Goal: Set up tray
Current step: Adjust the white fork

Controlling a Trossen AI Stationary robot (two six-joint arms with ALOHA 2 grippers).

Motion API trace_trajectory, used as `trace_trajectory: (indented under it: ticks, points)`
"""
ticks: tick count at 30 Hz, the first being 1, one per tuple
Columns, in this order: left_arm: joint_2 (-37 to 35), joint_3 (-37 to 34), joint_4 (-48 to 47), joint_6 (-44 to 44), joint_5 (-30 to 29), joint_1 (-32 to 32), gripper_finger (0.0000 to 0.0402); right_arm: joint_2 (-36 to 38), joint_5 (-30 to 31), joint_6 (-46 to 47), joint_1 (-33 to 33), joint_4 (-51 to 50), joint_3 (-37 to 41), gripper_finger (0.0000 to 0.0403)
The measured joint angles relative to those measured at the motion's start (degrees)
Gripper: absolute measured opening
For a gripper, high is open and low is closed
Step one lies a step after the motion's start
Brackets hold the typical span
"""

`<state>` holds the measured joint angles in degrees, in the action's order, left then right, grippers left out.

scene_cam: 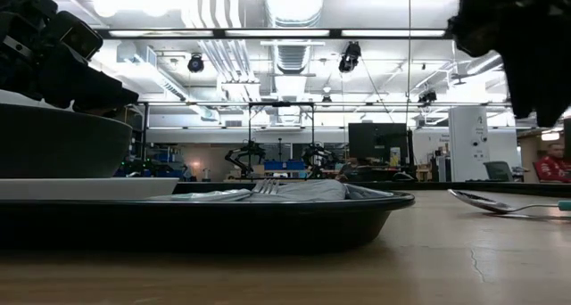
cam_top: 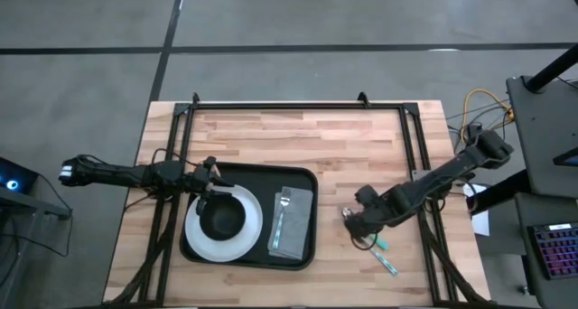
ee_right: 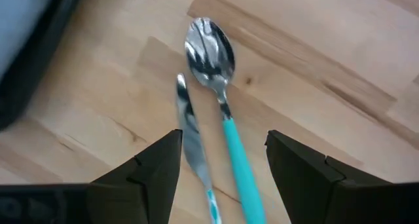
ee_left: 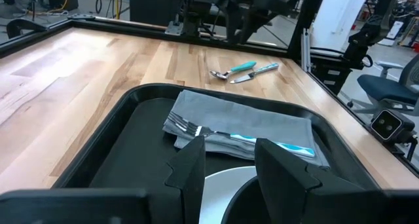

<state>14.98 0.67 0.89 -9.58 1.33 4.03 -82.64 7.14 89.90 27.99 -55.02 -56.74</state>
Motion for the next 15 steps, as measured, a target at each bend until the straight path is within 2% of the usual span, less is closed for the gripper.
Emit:
trace_trajectory:
  ticks: [6, 15]
  points:
    - [0.0, 0.0, 0.0, 0.0, 0.0, 0.0, 0.0115, 0.5, -0.2, -4.4, 0.3, 0.1, 0.8, 0.021]
    - [0.0, 0.0, 0.0, 0.0, 0.0, 0.0, 0.0115, 0.2, -0.3, -6.1, 0.4, 0.2, -0.4, 0.0209]
